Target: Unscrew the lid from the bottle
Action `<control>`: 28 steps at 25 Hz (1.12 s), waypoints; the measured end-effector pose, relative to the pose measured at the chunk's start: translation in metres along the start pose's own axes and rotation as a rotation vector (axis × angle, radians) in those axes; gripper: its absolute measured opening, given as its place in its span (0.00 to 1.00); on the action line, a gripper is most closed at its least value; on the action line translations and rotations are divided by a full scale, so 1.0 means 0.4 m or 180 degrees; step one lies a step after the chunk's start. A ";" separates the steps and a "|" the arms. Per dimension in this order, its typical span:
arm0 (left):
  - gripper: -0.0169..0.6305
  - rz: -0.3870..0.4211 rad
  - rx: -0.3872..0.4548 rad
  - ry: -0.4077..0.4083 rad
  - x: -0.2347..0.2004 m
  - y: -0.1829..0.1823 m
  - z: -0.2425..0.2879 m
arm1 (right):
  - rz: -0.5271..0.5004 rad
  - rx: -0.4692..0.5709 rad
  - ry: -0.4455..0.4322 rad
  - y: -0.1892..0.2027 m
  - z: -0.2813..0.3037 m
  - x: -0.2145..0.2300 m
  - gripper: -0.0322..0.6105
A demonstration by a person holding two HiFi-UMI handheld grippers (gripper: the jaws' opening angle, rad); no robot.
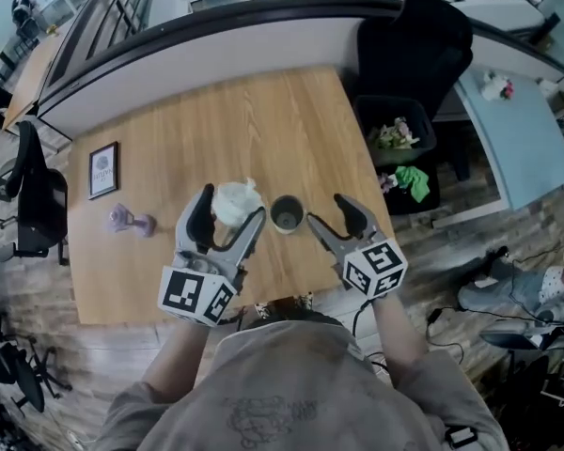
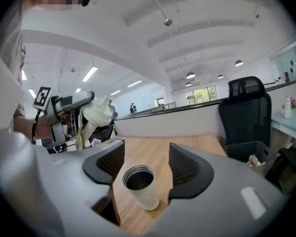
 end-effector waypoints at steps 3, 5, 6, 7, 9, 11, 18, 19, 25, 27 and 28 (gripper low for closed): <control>0.62 -0.0037 -0.0005 -0.0078 -0.017 0.007 -0.028 | -0.0007 0.0120 0.0004 -0.048 -0.012 -0.015 0.43; 0.61 -0.0088 -0.0016 -0.0123 -0.021 0.014 -0.049 | -0.0031 0.0173 -0.0021 -0.069 -0.023 -0.035 0.36; 0.61 -0.0078 -0.0021 -0.0148 -0.021 0.013 -0.061 | -0.0041 0.0210 -0.0038 -0.081 -0.029 -0.045 0.35; 0.60 -0.0052 -0.0023 -0.0175 -0.022 0.010 -0.073 | -0.0048 0.0254 -0.0054 -0.094 -0.035 -0.055 0.35; 0.60 -0.0023 -0.0004 -0.0235 -0.028 -0.002 -0.097 | -0.0056 0.0352 -0.0076 -0.126 -0.045 -0.071 0.34; 0.60 -0.0021 0.0020 -0.0295 -0.036 -0.014 -0.122 | -0.0047 0.0444 -0.0084 -0.156 -0.060 -0.083 0.31; 0.59 0.0102 0.0072 -0.0445 -0.051 -0.058 -0.198 | -0.0029 0.0677 -0.0107 -0.233 -0.106 -0.118 0.13; 0.59 0.0108 0.0083 -0.0462 -0.052 -0.064 -0.207 | -0.0019 0.0695 -0.0114 -0.241 -0.113 -0.121 0.12; 0.59 0.0112 0.0146 -0.0558 -0.047 -0.084 -0.258 | -0.0078 0.0729 -0.0209 -0.269 -0.144 -0.150 0.08; 0.59 0.0107 0.0161 -0.0568 -0.044 -0.086 -0.273 | -0.0074 0.0702 -0.0258 -0.271 -0.147 -0.164 0.07; 0.59 0.0105 0.0163 -0.0575 -0.043 -0.087 -0.280 | -0.0044 0.0690 -0.0291 -0.271 -0.147 -0.170 0.07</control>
Point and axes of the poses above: the fingertips, and each gripper's own axes: z forward along the fingers, x to its right, y out of its underside, the point moved 5 cm from there along -z, backward along the fingers, and after that the axes turned 11 degrees about y, right-handed, at the moved point
